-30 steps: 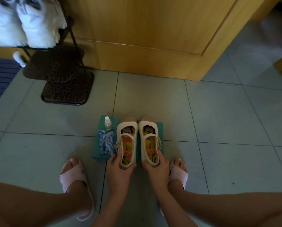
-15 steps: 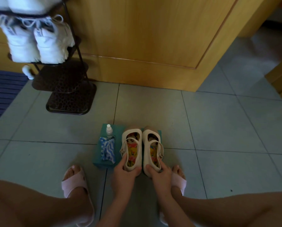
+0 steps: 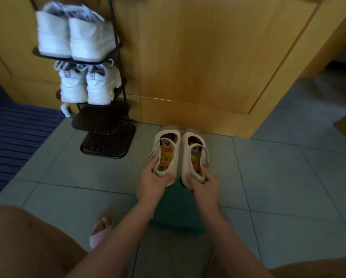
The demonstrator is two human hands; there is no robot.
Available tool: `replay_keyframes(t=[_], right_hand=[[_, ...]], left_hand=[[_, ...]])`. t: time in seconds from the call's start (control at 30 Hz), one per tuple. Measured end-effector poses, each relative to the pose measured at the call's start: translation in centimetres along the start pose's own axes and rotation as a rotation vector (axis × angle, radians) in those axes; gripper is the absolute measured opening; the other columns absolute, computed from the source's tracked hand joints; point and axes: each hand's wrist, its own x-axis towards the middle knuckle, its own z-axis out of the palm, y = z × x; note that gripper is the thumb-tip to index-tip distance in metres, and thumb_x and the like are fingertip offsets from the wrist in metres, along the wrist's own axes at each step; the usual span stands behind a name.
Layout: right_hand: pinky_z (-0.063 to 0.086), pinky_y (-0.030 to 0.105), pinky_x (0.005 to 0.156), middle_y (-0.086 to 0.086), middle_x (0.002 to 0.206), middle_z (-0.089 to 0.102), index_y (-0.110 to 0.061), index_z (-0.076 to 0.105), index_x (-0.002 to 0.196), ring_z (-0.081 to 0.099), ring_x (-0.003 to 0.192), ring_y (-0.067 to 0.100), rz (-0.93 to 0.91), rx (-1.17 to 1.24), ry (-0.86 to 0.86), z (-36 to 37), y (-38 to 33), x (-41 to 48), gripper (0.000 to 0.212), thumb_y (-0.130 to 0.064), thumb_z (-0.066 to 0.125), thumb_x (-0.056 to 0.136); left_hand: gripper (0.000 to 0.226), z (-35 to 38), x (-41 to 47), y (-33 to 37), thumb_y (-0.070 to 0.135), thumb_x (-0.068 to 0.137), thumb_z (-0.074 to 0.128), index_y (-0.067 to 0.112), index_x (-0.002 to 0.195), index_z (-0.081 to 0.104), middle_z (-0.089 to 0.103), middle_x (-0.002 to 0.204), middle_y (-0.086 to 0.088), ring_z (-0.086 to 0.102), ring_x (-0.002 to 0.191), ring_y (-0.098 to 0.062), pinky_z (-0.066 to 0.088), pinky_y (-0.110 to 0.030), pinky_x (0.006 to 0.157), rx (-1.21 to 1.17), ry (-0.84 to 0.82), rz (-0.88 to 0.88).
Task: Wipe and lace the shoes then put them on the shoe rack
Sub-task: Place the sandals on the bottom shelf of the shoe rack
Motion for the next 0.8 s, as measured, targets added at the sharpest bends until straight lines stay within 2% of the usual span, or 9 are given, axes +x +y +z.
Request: replay_keyframes(t=[0.1,0.2,0.27,0.37,0.43,0.53,0.63,0.8], right_hand=[[0.053,0.045,0.088,0.004,0.117,0.055,-0.022,0.06,0.125,0.059,0.102,0.022,-0.012,-0.031,-0.034,3.5,-3.0,1.0,0.059,-0.027,0.078,0.07],[0.051,0.048,0.091,0.005,0.129,0.055,-0.031,0.059,0.123,0.058,0.11,0.025,-0.055,-0.097,-0.083,8.1,-4.6,2.4,0.076,-0.052,0.073,0.051],[0.049,0.049,0.094,0.005,0.134,0.053,-0.034,0.058,0.123,0.054,0.118,0.026,-0.049,-0.136,-0.11,11.4,-4.6,3.4,0.081,-0.056,0.069,0.046],[0.048,0.047,0.095,0.006,0.128,0.056,-0.032,0.061,0.121,0.055,0.116,0.027,-0.062,-0.17,-0.187,14.9,-6.1,2.5,0.064,-0.044,0.073,0.059],[0.048,0.044,0.095,0.005,0.125,0.053,-0.028,0.062,0.122,0.056,0.11,0.025,-0.048,-0.152,-0.218,17.0,-6.1,2.4,0.054,-0.032,0.076,0.07],[0.05,0.041,0.095,0.004,0.127,0.053,-0.024,0.059,0.126,0.056,0.111,0.024,-0.029,-0.164,-0.259,20.2,-5.2,2.5,0.055,-0.03,0.076,0.073],[0.05,0.039,0.094,0.006,0.121,0.058,-0.022,0.056,0.13,0.059,0.106,0.022,-0.021,-0.169,-0.276,22.9,-4.3,2.5,0.06,-0.028,0.076,0.074],[0.045,0.032,0.095,0.006,0.122,0.053,-0.021,0.053,0.132,0.052,0.112,0.024,-0.056,-0.243,-0.305,26.0,-3.8,3.9,0.055,-0.025,0.07,0.08]], left_hand=[[0.073,-3.8,2.6,3.5,0.0,0.067,0.079,0.006,0.133,0.047,0.054,0.13,-0.012,0.053,0.118,-0.027,0.044,-0.035,0.099,-0.015,0.034,-0.013],[0.077,-8.3,5.5,5.6,0.009,0.061,0.085,0.013,0.13,0.051,0.053,0.132,-0.011,0.051,0.118,-0.031,0.045,-0.043,0.099,0.075,0.107,-0.071],[0.08,-11.1,6.9,6.2,0.013,0.057,0.088,0.019,0.128,0.051,0.05,0.134,-0.01,0.049,0.119,-0.033,0.047,-0.048,0.096,0.092,0.141,-0.108],[0.078,-14.9,8.6,6.4,0.012,0.06,0.086,0.021,0.128,0.049,0.046,0.136,-0.01,0.046,0.12,-0.034,0.046,-0.047,0.096,0.112,0.163,-0.14],[0.073,-17.1,9.6,5.9,0.008,0.065,0.083,0.02,0.129,0.048,0.046,0.135,-0.01,0.048,0.117,-0.034,0.048,-0.041,0.088,0.084,0.148,-0.148],[0.073,-19.4,10.9,4.6,0.009,0.065,0.082,0.017,0.13,0.049,0.05,0.131,-0.012,0.051,0.114,-0.033,0.047,-0.04,0.079,0.092,0.176,-0.136],[0.074,-20.7,12.3,2.7,0.006,0.063,0.083,0.016,0.129,0.051,0.051,0.131,-0.012,0.053,0.114,-0.031,0.05,-0.043,0.087,0.074,0.216,-0.103],[0.074,-21.5,15.4,-0.5,0.0,0.064,0.081,0.013,0.129,0.049,0.052,0.132,-0.016,0.052,0.117,-0.031,0.045,-0.048,0.098,-0.013,0.26,-0.125]])
